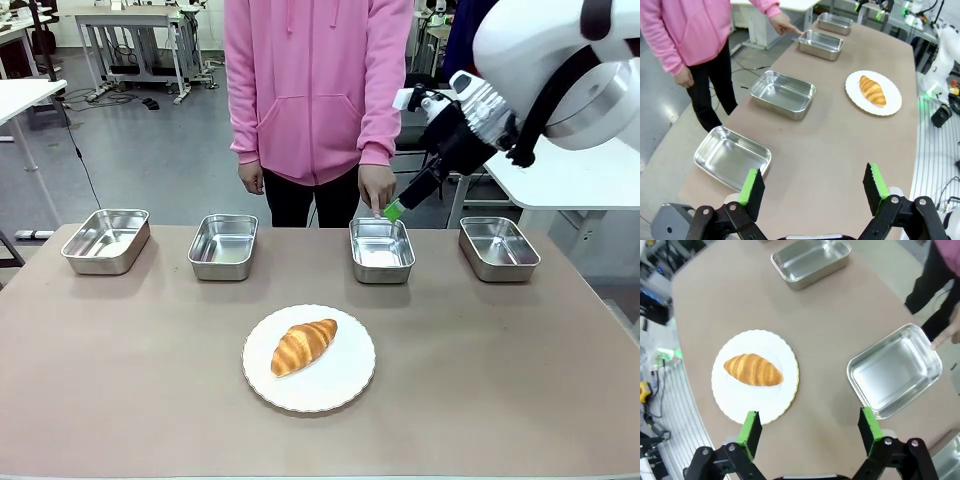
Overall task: Place the bread in the container.
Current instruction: Place the Butter Roll into the Airtight Container indicated by the human.
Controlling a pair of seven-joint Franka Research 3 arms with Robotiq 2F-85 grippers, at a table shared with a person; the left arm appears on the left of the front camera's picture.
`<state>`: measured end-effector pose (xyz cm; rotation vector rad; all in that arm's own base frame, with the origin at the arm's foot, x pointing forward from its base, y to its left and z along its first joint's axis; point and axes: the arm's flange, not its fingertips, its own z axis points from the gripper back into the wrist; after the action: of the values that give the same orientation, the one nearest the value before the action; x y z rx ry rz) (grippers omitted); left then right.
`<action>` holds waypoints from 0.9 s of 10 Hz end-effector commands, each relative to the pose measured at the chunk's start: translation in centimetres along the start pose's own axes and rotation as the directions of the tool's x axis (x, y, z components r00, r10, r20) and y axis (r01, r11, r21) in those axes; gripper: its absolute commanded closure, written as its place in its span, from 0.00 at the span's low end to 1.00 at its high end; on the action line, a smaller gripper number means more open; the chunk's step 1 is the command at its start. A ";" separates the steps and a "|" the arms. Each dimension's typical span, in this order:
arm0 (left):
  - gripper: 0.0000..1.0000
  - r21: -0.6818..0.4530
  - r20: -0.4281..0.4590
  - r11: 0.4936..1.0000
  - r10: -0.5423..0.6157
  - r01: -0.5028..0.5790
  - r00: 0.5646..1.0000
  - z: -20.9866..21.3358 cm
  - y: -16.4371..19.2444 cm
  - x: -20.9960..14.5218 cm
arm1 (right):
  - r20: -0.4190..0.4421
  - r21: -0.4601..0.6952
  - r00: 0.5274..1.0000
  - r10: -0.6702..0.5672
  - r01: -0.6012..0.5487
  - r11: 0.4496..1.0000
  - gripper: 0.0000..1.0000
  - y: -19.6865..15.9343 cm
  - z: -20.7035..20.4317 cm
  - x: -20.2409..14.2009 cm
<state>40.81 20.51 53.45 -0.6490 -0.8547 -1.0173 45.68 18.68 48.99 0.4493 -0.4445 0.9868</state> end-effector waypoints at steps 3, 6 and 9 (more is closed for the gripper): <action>0.00 0.001 0.005 1.000 -0.018 0.018 1.000 0.1 -0.1 0.0 | -0.279 0.093 0.880 0.385 -0.374 0.923 0.00 5.4 -7.2 5.6; 0.00 0.001 0.005 1.000 -0.018 0.018 1.000 0.1 -0.1 0.0 | -0.283 0.366 0.711 0.644 -0.541 0.757 0.00 7.4 -13.9 6.2; 0.00 0.001 0.005 1.000 -0.018 0.018 1.000 0.1 -0.1 0.0 | -0.272 0.377 0.724 0.634 -0.526 0.762 0.00 8.8 -15.6 5.3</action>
<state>40.84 20.54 53.38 -0.6491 -0.8536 -1.0168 43.05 36.29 39.01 0.3790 -0.0503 1.7905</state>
